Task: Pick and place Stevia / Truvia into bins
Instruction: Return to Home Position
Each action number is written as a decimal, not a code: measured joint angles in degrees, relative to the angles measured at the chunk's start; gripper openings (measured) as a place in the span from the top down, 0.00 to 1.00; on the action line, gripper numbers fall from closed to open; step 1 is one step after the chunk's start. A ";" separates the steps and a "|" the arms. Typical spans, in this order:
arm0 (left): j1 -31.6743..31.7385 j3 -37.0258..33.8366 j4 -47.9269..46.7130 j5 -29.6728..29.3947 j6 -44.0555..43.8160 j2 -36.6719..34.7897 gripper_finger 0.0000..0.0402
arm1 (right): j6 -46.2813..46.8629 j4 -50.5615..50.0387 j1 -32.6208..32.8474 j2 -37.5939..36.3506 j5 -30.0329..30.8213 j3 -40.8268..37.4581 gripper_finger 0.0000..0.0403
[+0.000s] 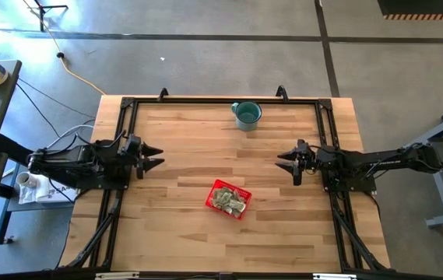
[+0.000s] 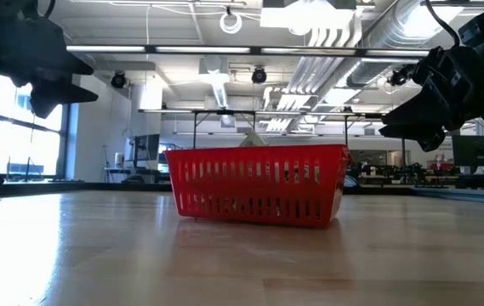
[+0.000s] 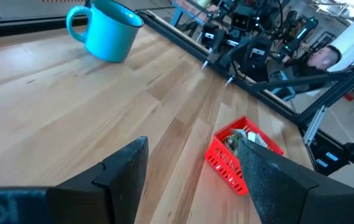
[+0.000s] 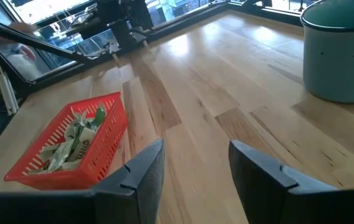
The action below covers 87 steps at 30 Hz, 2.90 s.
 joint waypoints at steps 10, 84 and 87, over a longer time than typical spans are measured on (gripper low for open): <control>0.00 0.00 0.00 0.00 0.00 0.00 0.30 | 0.00 0.00 0.00 0.00 0.00 -0.02 0.57; 0.00 -0.02 0.01 -0.09 -0.01 0.02 0.30 | 0.01 0.02 0.00 -0.01 0.00 -0.04 0.58; 0.00 -0.02 0.00 -0.07 -0.01 0.02 0.30 | 0.00 0.02 0.00 -0.01 0.00 -0.04 0.58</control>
